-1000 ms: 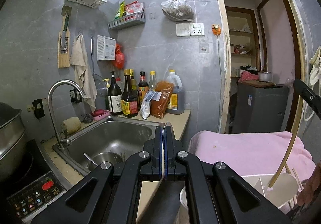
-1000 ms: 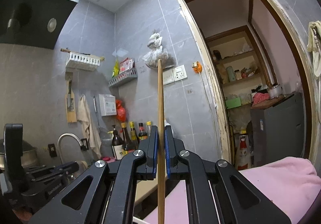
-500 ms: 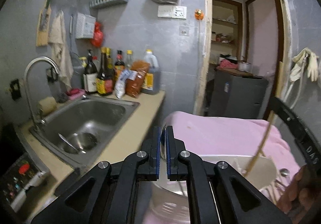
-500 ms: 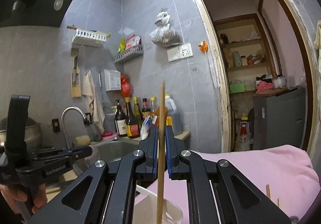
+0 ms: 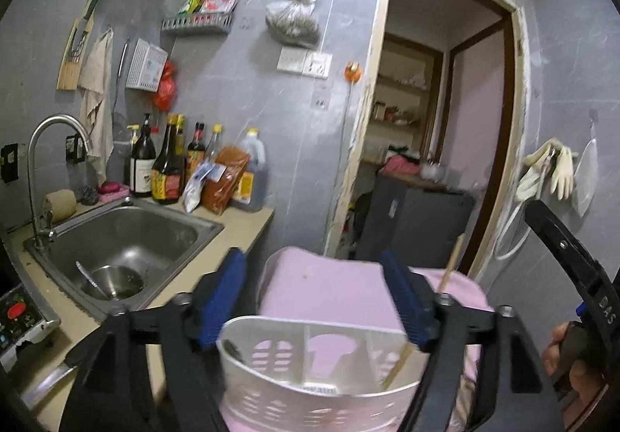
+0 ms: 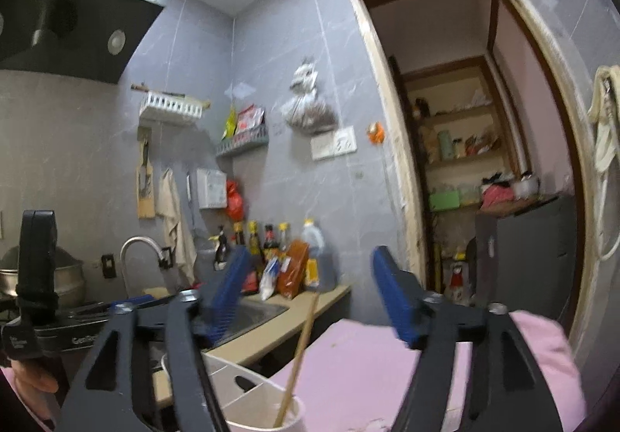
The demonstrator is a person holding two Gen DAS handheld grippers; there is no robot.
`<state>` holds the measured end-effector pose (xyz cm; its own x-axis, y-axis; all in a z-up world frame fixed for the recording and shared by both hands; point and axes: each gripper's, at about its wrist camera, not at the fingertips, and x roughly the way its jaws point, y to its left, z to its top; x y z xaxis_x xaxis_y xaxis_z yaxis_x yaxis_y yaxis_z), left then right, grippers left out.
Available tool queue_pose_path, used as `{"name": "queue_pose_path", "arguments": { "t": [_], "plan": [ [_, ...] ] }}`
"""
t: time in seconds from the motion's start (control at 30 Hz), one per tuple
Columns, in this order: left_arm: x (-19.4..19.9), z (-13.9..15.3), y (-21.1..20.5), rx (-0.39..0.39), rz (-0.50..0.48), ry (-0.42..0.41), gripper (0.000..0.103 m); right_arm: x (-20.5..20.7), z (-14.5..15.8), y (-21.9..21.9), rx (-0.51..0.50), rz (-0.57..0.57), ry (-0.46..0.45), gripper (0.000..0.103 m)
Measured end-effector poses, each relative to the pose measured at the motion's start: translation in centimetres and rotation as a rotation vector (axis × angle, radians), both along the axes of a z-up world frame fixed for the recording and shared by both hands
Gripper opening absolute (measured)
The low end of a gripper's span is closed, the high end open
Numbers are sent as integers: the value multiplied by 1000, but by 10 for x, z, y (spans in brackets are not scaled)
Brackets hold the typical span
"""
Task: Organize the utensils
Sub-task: 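Open the right tool to drop the chopstick into the holder, then grasp a steel spoon with the right tool while the left tool grasps a chopstick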
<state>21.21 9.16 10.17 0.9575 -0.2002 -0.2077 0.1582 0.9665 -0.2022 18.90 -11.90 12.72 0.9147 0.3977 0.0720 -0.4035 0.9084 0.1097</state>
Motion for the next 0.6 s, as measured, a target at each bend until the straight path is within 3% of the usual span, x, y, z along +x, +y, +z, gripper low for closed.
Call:
{"name": "queue_pose_path", "arguments": {
  "t": [0.2, 0.4, 0.6],
  "plan": [
    [-20, 15, -23, -20, -28, -101, 98, -30, 14, -42, -27, -135, -76, 103],
    [-40, 21, -57, 16, -55, -198, 101, -56, 13, -82, -76, -260, -129, 103],
    [-39, 13, -99, 79, -138, -170, 101, -65, -1, -116, -125, -336, -95, 103]
  ]
}}
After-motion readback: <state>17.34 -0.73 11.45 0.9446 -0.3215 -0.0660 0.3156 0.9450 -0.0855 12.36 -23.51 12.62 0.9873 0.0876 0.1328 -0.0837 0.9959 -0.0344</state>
